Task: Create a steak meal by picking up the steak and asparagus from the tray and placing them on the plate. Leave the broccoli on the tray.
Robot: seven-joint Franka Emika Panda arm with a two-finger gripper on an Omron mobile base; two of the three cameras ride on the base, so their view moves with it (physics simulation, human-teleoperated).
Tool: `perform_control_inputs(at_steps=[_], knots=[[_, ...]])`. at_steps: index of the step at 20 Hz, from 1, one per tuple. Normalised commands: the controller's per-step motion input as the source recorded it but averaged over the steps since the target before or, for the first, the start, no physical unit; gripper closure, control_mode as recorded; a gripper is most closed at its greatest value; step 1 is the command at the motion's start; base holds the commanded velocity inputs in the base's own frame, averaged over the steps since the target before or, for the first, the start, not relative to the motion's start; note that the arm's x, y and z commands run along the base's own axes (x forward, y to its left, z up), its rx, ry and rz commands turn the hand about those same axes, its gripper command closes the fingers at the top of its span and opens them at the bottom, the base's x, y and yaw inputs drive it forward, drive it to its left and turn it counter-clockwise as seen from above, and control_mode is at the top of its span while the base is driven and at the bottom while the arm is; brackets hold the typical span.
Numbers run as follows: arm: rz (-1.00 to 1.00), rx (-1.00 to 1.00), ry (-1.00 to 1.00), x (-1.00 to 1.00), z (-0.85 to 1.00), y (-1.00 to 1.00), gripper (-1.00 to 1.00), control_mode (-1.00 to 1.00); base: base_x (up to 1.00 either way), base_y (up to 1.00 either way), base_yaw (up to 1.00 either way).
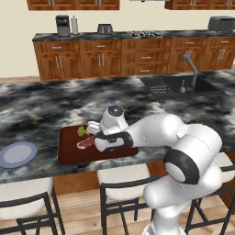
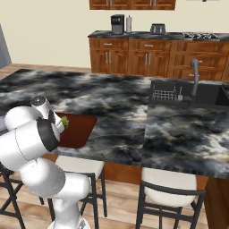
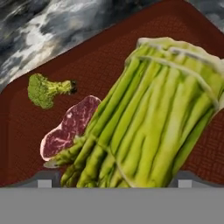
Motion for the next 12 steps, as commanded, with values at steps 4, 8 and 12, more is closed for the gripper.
perform_control_inputs(at_steps=[4, 8, 12], knots=[[0.13, 0.18, 0.0, -0.2, 1.0, 0.37, 1.0, -1.0, 0.0, 0.0, 0.0], [0.17, 0.14, 0.01, -0.08, 0.74, 0.63, 1.0, -1.0, 0.0, 0.0, 0.0], [0.2, 0.05, 0.04, 0.0, 0.27, 0.89, 1.0, -1.0, 0.0, 0.0, 0.0]])
